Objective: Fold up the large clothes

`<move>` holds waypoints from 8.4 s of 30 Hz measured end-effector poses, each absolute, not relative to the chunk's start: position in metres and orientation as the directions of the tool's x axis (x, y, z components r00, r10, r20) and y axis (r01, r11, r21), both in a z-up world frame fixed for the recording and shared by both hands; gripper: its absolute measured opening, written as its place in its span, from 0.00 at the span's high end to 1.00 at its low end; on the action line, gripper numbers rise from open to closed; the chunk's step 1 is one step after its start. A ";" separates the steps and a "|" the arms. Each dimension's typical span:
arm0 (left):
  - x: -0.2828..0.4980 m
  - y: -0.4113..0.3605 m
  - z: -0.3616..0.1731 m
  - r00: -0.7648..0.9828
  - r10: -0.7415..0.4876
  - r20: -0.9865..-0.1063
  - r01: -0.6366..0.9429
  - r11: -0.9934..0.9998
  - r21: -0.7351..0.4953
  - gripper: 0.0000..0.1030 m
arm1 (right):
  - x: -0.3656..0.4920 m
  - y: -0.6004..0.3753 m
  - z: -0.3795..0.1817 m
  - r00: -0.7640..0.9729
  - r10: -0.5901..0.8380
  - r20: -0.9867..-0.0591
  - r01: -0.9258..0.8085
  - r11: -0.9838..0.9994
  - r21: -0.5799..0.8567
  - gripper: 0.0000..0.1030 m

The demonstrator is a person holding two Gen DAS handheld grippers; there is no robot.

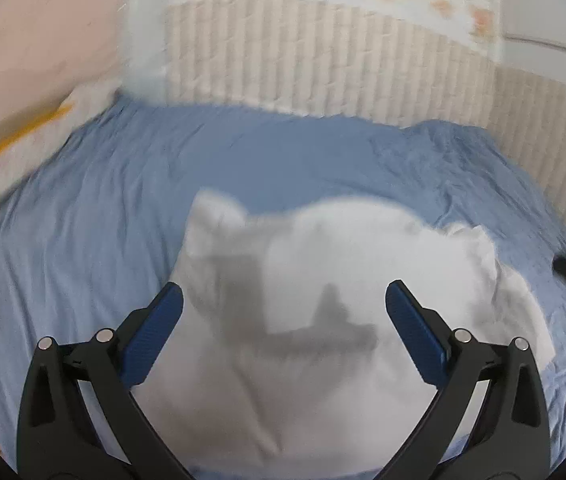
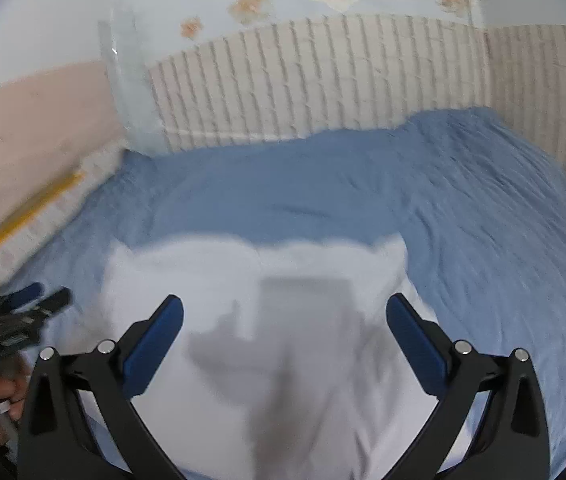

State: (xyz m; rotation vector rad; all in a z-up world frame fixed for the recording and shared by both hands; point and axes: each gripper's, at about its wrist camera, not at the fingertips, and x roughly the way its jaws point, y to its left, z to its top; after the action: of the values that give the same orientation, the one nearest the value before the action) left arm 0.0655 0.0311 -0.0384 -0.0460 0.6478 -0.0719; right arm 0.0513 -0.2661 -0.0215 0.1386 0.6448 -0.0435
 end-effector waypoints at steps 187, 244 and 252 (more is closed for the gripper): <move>-0.055 0.138 -0.036 0.909 0.056 -0.413 -0.081 0.996 -0.042 0.03 | -0.126 -0.272 0.012 0.865 -0.269 -0.423 0.231 0.963 -0.141 0.02; -0.050 0.115 -0.043 0.913 0.073 -0.402 -0.041 0.995 0.088 0.03 | -0.116 -0.279 -0.002 0.847 -0.221 -0.483 0.195 0.975 -0.105 0.02; -0.048 0.124 -0.044 0.908 0.106 -0.406 -0.083 0.994 0.074 0.03 | -0.114 -0.282 -0.003 0.841 -0.214 -0.498 0.191 0.977 -0.098 0.02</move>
State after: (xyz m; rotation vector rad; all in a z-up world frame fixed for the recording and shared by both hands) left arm -0.0480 0.1238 -0.0438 0.0560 0.4217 0.0978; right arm -0.1141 -0.2816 -0.0030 -0.0452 0.5309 -0.2139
